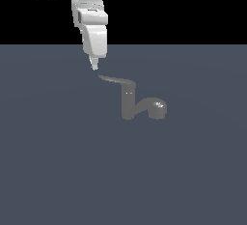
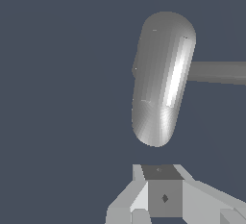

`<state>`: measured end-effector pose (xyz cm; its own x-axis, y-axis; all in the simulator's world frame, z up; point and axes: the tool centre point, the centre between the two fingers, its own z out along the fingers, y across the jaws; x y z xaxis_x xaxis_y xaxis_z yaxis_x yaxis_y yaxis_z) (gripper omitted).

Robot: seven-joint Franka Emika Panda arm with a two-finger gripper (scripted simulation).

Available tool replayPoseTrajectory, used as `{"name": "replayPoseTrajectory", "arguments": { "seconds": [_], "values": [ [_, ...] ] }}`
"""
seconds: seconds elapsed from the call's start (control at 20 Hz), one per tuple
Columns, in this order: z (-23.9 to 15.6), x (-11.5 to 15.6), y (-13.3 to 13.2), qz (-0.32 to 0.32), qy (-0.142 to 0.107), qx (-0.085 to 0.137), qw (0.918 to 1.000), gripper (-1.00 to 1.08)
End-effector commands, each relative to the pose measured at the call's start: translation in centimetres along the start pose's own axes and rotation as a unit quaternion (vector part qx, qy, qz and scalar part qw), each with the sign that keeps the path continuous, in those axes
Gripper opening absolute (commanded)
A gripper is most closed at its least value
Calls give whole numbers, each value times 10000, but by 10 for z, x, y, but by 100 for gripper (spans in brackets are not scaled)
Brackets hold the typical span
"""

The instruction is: Turn on the faucet by rotating a designated handle.

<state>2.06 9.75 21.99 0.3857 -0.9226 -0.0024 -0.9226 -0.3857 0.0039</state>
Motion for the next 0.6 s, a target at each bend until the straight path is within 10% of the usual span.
{"name": "replayPoseTrajectory", "arguments": {
  "seconds": [0.0, 0.55],
  "values": [
    [11, 9, -11, 271, 9, 5, 9996, -100],
    [44, 41, -42, 1063, 18, 16, 9943, -100]
  ]
}}
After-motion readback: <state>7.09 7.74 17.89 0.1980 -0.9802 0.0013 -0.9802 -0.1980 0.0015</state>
